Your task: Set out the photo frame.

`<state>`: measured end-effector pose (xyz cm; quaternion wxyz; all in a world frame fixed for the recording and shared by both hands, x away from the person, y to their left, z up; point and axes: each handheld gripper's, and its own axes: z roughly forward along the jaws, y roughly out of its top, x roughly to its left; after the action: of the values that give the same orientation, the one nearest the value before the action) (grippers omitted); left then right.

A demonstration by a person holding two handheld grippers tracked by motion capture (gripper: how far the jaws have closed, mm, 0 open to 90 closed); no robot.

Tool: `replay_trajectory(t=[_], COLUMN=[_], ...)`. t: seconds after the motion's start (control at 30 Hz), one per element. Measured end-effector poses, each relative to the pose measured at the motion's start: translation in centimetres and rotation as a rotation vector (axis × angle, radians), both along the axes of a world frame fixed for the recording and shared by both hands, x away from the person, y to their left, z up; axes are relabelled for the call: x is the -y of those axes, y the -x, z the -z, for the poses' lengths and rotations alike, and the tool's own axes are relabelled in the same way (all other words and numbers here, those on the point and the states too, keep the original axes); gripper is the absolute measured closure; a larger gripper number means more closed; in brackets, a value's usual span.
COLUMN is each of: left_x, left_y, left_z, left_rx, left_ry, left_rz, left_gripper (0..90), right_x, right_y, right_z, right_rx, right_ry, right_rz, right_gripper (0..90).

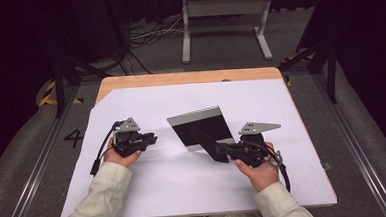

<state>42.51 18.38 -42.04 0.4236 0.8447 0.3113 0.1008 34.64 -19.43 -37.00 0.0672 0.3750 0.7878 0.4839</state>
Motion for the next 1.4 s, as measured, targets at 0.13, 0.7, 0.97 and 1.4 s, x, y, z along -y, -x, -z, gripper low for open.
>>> replay_trajectory(t=[0.13, 0.7, 0.97, 1.4], left_x=[0.0, 0.0, 0.0, 0.1], left_y=[0.0, 0.0, 0.0, 0.0], left_z=[0.0, -0.1, -0.1, 0.0], left_rx=[0.0, 0.002, 0.0, -0.003], left_ry=[-0.001, 0.0, 0.001, -0.003], left_rz=[0.001, 0.001, 0.0, 0.002], left_gripper=[75.1, 75.0, 75.0, 74.8], right_x=[0.4, 1.6, 1.7, 1.3], right_y=[-0.2, -0.5, -0.7, -0.6], right_z=[0.1, 1.5, 1.8, 2.8], right_rx=[-0.012, 0.025, 0.048, 0.095], right_ry=[0.018, 0.249, 0.304, 0.442], right_rz=[-0.011, -0.08, -0.097, -0.133], right_gripper=[87.0, 81.4, 80.1, 78.8])
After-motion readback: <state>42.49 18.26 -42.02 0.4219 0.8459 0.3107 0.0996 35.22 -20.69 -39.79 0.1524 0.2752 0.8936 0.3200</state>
